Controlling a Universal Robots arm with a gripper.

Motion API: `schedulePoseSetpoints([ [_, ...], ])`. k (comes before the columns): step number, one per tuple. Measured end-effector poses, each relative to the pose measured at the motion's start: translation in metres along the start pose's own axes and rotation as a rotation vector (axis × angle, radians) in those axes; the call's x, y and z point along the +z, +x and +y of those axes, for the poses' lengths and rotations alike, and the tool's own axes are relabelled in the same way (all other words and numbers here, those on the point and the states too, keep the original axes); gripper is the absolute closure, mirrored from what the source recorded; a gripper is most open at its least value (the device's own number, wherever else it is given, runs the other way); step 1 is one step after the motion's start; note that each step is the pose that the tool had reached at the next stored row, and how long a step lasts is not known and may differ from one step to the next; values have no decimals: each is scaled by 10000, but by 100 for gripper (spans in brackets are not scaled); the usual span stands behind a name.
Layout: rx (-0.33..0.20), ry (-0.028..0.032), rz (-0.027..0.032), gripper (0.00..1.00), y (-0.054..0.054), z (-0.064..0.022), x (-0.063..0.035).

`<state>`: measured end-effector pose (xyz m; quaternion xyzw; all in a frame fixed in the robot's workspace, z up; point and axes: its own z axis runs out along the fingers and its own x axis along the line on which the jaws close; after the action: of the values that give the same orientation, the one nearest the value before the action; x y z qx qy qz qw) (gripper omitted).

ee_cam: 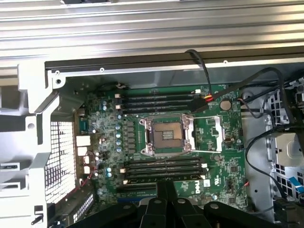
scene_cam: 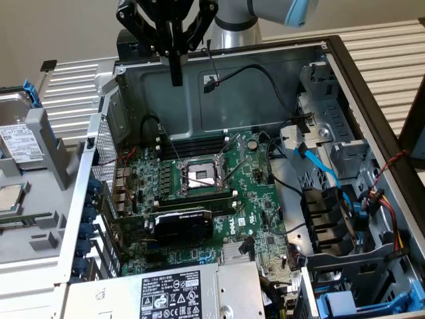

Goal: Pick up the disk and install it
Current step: 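Reach for the disk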

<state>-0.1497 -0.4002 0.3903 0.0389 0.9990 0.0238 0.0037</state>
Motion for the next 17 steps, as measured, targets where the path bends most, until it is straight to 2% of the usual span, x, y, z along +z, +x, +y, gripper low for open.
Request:
schedulePoseSetpoints([
  [3,24,-1,0,89,49,-12,2],
  [6,27,-6,61,89,142,-25,2],
  [12,31,-21,117,89,408,-47,0],
  [17,32,-21,124,89,626,-64,-2],
])
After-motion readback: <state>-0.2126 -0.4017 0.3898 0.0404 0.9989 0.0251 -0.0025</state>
